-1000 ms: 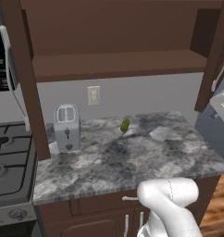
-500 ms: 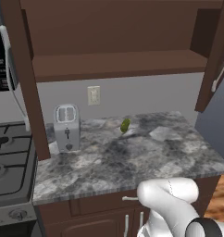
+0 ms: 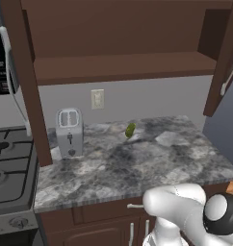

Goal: Close all open cabinet doors.

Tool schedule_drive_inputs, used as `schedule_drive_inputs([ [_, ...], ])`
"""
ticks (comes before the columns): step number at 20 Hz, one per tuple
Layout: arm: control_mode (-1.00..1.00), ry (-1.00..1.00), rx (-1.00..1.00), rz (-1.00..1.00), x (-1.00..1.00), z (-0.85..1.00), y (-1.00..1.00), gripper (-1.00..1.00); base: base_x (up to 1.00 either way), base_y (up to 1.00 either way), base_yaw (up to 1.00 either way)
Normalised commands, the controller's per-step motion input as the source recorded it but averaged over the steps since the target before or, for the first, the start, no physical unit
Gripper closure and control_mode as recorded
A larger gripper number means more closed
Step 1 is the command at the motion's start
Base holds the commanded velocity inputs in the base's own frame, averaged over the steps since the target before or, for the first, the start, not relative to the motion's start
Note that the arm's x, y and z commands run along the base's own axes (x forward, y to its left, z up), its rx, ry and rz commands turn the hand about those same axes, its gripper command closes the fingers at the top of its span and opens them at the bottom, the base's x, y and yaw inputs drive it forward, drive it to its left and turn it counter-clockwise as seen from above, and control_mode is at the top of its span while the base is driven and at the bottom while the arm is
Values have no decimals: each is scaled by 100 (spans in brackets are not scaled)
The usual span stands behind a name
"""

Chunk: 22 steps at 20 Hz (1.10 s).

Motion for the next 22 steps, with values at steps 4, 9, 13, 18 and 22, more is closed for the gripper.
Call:
schedule_drive_inputs([
  [4,-100,0,28,24,45,12,-3,-100,0,0,0],
  [9,-100,0,25,20,53,12,1,-100,0,0,0],
  [13,-100,-5,19,11,53,6,12,-100,0,0,0],
  [18,-100,-11,12,3,49,1,25,-100,0,0,0],
  [22,-100,-11,5,0,46,0,34,-100,0,0,0],
])
